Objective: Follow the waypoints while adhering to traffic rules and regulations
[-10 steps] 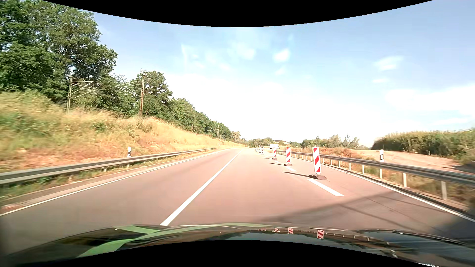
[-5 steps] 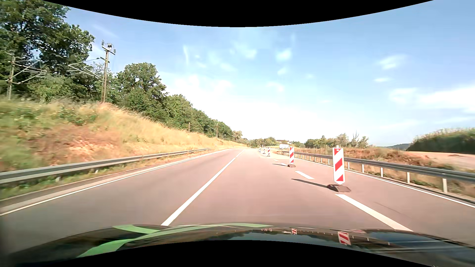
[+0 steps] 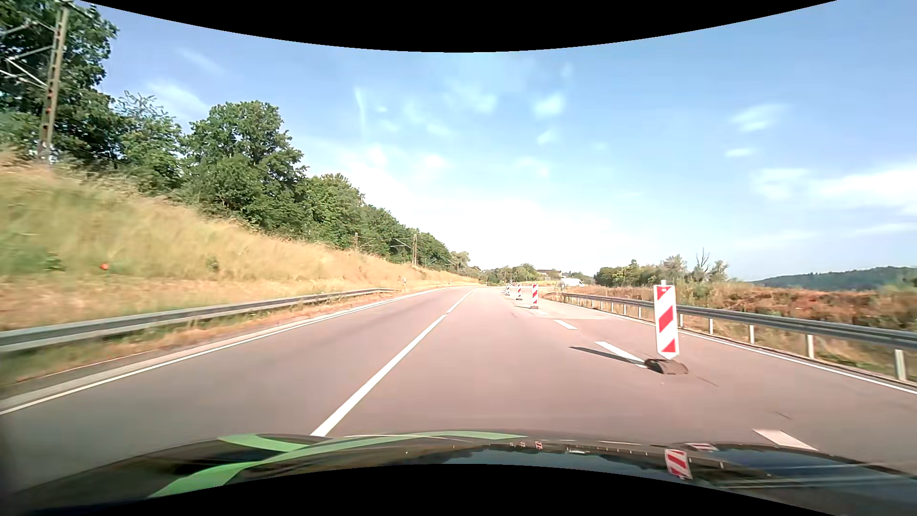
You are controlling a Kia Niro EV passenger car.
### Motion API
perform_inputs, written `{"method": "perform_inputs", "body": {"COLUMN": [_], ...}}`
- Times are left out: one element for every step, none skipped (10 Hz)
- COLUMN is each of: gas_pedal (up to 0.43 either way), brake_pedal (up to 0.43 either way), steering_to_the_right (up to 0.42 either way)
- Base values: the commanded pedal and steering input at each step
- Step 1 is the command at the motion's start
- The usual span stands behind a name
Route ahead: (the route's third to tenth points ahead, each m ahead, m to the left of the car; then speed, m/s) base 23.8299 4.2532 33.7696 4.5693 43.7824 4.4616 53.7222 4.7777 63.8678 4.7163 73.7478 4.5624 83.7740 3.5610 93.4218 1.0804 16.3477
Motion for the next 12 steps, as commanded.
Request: {"method": "perform_inputs", "body": {"gas_pedal": [0.0,0.0,0.0,0.0,0.0,0.0,0.0,0.0,0.0,0.0,0.0,0.047], "brake_pedal": [0.0,0.0,0.0,0.0,0.0,0.0,0.0,0.0,0.0,0.0,0.0,0.0], "steering_to_the_right": [-0.002,-0.002,-0.002,-0.002,-0.002,-0.002,-0.003,-0.002,-0.003,-0.002,-0.002,-0.002]}}
